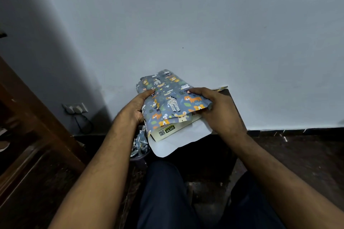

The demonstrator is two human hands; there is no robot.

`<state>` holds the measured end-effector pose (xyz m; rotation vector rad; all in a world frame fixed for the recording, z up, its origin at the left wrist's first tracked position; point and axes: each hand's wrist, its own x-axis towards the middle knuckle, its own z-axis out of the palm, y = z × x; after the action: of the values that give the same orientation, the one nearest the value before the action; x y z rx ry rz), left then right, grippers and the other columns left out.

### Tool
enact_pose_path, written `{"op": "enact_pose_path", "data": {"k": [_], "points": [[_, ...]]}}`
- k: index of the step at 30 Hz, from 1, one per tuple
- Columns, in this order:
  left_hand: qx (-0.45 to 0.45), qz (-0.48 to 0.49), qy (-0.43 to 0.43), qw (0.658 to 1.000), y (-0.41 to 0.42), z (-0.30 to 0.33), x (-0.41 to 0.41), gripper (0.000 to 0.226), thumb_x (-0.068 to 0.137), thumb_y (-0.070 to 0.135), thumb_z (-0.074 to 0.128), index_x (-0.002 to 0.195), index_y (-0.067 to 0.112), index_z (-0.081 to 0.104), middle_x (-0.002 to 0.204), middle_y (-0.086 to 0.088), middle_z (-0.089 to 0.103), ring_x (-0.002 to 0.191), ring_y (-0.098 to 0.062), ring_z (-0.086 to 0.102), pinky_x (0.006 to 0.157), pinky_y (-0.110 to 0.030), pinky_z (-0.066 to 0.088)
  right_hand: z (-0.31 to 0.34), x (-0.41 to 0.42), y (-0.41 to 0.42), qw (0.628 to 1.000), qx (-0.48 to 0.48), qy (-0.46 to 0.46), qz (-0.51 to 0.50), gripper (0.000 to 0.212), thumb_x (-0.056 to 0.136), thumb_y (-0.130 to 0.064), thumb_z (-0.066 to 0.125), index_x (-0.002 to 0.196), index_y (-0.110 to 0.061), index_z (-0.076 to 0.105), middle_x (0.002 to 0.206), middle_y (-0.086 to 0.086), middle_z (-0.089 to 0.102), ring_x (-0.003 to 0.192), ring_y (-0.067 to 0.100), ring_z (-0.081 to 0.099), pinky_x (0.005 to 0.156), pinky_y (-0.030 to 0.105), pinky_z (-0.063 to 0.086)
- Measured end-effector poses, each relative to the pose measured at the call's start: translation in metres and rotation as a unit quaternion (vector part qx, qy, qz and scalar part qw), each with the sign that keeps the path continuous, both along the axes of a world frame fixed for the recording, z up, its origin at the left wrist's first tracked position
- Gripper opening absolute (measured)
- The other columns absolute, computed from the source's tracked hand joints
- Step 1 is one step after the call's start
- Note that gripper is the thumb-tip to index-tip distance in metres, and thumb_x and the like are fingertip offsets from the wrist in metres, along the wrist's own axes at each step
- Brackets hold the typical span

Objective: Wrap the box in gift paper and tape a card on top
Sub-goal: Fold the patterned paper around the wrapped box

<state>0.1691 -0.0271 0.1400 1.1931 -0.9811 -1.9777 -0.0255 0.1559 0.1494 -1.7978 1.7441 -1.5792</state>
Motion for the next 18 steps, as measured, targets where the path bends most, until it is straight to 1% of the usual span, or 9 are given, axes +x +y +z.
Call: {"op": "enact_pose_path", "data": {"k": [2,4,6,9,13,16,18], "points": [[-0.005,0.003,0.008,1.000,-0.001,0.002,-0.001,0.021,0.097,0.027,0.066,0.109,0.010,0.068,0.087,-0.012,0.076,0.067,-0.027,0.075,0.058,-0.045,0.063,0.001,0.003,0.000,1.000,-0.012,-0.009,-0.019,0.051,0.078,-0.001,0.079,0.123,-0.023,0.074,0.116,-0.008,0.075,0.103,0.000,0.068,0.091,0.019,0.052],[-0.006,0.006,0.013,1.000,-0.003,0.003,-0.002,0.025,0.097,0.027,0.066,0.114,0.010,0.067,0.092,-0.013,0.076,0.070,-0.028,0.075,0.061,-0.047,0.063,0.000,0.003,-0.001,0.999,-0.029,-0.012,-0.039,0.049,0.078,0.003,0.076,0.121,-0.022,0.075,0.117,-0.007,0.075,0.103,-0.004,0.065,0.089,0.011,0.050],[-0.009,0.006,0.024,1.000,-0.003,0.005,-0.004,0.020,0.098,0.026,0.065,0.110,0.010,0.068,0.087,-0.013,0.077,0.067,-0.027,0.075,0.056,-0.046,0.063,-0.003,0.004,-0.002,0.997,-0.042,-0.014,-0.055,0.049,0.079,0.004,0.074,0.120,-0.023,0.076,0.119,-0.007,0.074,0.105,-0.007,0.063,0.091,0.010,0.049],[-0.006,0.012,0.030,0.999,-0.004,0.005,-0.007,0.017,0.098,0.026,0.065,0.105,0.010,0.068,0.081,-0.012,0.077,0.065,-0.027,0.075,0.051,-0.043,0.061,-0.008,0.004,-0.003,0.994,-0.056,-0.015,-0.089,0.054,0.078,0.006,0.072,0.119,-0.029,0.076,0.116,-0.009,0.075,0.102,-0.004,0.065,0.089,0.019,0.054],[-0.004,0.014,0.036,0.999,-0.004,0.004,-0.008,0.023,0.097,0.027,0.067,0.113,0.011,0.067,0.087,-0.013,0.077,0.069,-0.028,0.076,0.054,-0.046,0.062,-0.017,0.004,-0.006,0.988,-0.058,0.020,-0.143,0.055,0.079,0.004,0.071,0.119,-0.033,0.075,0.111,-0.011,0.076,0.095,0.007,0.071,0.078,0.036,0.058],[-0.009,0.014,0.039,0.999,-0.002,0.003,-0.010,0.022,0.097,0.028,0.067,0.112,0.011,0.068,0.088,-0.012,0.077,0.071,-0.027,0.076,0.059,-0.046,0.063,-0.023,0.004,-0.005,0.987,-0.049,0.020,-0.152,0.053,0.081,-0.001,0.071,0.121,-0.035,0.072,0.109,-0.012,0.077,0.093,0.012,0.073,0.075,0.040,0.059],[-0.013,0.014,0.038,0.999,-0.001,0.004,-0.012,0.025,0.096,0.029,0.068,0.114,0.012,0.068,0.093,-0.012,0.077,0.076,-0.028,0.076,0.065,-0.044,0.064,-0.025,0.005,-0.003,0.988,-0.031,0.012,-0.151,0.051,0.082,-0.004,0.071,0.123,-0.034,0.071,0.111,-0.015,0.076,0.095,0.008,0.072,0.077,0.038,0.058]]}}
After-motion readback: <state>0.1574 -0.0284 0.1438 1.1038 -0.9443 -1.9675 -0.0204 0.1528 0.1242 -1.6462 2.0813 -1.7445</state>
